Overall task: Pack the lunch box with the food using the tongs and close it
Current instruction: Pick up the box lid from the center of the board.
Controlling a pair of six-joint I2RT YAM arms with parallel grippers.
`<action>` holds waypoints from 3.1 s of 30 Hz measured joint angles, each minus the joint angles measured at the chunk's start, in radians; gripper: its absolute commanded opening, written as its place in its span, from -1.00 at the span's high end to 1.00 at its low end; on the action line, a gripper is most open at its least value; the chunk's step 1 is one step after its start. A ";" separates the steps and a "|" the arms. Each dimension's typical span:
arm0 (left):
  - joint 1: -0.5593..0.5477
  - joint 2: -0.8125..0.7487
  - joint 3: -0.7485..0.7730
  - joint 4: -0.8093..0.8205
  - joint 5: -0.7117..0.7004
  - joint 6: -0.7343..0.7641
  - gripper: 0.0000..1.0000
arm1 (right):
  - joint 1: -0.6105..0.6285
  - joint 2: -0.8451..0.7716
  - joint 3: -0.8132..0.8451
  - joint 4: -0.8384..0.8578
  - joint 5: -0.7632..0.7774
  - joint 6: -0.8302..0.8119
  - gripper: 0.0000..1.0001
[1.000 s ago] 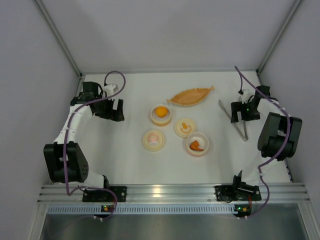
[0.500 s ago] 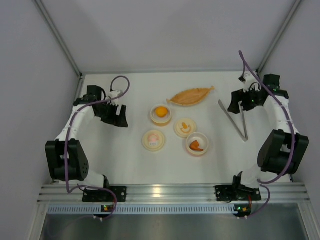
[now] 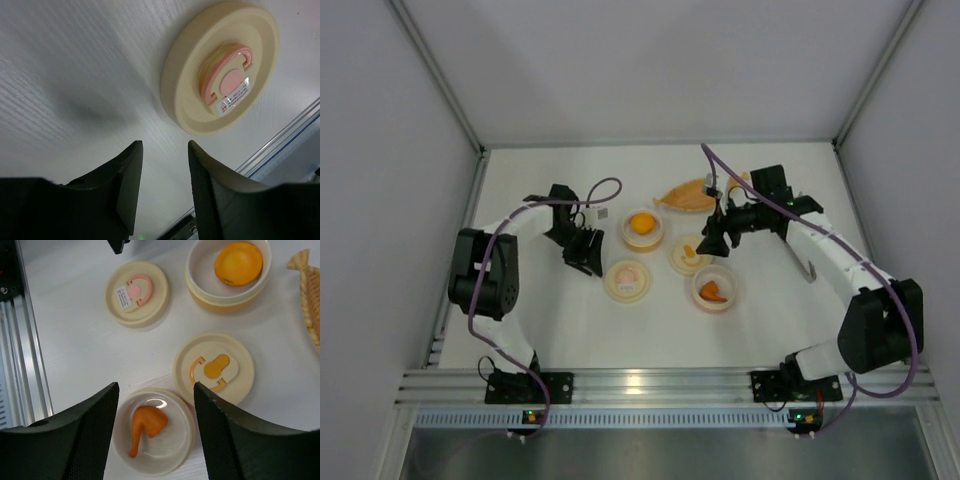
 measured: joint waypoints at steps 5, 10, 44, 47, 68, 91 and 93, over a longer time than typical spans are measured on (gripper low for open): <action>0.000 0.021 0.000 -0.003 0.051 -0.009 0.09 | 0.077 0.060 -0.013 0.138 -0.002 0.053 -0.09; -0.017 0.060 0.018 -0.017 0.079 -0.025 0.07 | 0.156 0.139 -0.012 0.229 0.005 0.062 -0.04; -0.056 0.239 0.164 -0.119 0.018 -0.113 0.56 | 0.375 0.558 0.129 0.483 -0.042 0.211 -0.04; -0.059 0.246 0.174 -0.128 0.016 -0.112 0.59 | 0.382 0.583 0.129 0.500 -0.039 0.237 -0.18; -0.071 0.282 0.216 -0.172 0.018 -0.114 1.00 | 0.427 0.661 0.183 0.500 -0.019 0.219 -0.08; -0.074 0.300 0.232 -0.195 0.023 -0.128 1.00 | 0.430 0.579 0.151 0.472 -0.084 0.150 0.28; -0.074 0.300 0.232 -0.195 0.023 -0.128 1.00 | 0.432 0.579 0.146 0.462 -0.082 0.127 0.27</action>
